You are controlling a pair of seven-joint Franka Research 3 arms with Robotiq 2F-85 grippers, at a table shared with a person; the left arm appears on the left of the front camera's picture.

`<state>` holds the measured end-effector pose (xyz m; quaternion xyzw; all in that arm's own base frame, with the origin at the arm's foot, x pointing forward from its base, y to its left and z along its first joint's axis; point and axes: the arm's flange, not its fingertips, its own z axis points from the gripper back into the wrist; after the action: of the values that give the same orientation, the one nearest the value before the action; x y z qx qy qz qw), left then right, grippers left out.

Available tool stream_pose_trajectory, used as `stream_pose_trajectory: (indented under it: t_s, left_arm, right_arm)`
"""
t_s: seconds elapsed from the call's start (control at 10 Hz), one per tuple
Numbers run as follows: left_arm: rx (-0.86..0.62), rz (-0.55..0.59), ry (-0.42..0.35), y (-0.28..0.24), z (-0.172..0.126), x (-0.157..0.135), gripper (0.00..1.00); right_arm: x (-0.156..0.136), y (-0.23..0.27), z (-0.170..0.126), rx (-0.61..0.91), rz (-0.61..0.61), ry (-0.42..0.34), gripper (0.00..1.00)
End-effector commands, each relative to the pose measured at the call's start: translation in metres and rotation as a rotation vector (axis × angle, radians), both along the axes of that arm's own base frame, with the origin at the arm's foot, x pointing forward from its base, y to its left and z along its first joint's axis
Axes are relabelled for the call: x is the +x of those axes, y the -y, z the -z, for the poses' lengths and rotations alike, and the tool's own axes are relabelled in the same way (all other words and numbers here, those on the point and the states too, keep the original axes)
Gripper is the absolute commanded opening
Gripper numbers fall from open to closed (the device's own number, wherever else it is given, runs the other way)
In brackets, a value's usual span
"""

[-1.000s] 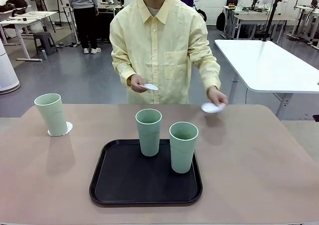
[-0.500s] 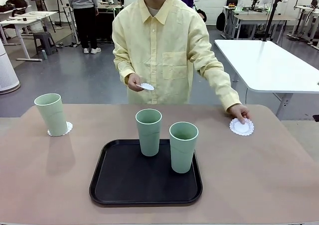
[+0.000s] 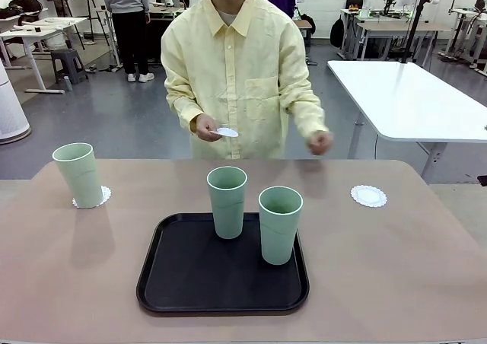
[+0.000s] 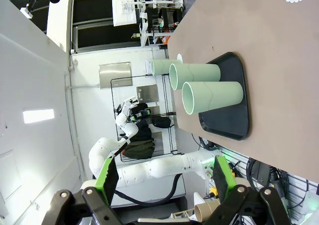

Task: Place coasters on the table and set cups on them.
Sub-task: Take one Reusable plastic cup from the Flat Tray and place it on a coaster set by the human.

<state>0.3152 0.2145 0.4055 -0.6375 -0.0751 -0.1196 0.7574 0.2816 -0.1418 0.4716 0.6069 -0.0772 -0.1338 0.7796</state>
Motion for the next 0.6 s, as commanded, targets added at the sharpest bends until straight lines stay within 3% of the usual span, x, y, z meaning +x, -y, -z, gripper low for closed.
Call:
stream_pose_trajectory:
  t_s: [0.0,0.1,0.2,0.3,0.4,0.5]
  left_arm:
    - [-0.004,-0.005,-0.001,-0.001,-0.001,-0.001,1.0]
    - [-0.004,-0.005,-0.001,-0.001,-0.001,-0.001,1.0]
    - [-0.004,-0.005,-0.001,-0.001,-0.001,-0.001,1.0]
    - [-0.004,-0.005,-0.001,-0.001,-0.001,-0.001,1.0]
    - [-0.004,-0.005,-0.001,-0.001,-0.001,-0.001,1.0]
    - [-0.004,-0.005,-0.001,-0.001,-0.001,-0.001,1.0]
  right_arm:
    - [0.0,0.0,-0.001,0.007,0.0,0.008,1.0]
    - [0.0,0.0,0.0,0.0,0.0,0.0,1.0]
    - [0.008,-0.011,-0.013,-0.153,-0.115,0.015,1.0]
    - [0.017,-0.027,-0.028,-0.343,-0.221,0.08,1.0]
    - [0.025,-0.048,-0.043,-0.527,-0.363,0.095,1.0]
    - [0.038,-0.067,-0.057,-0.645,-0.441,0.156,1.0]
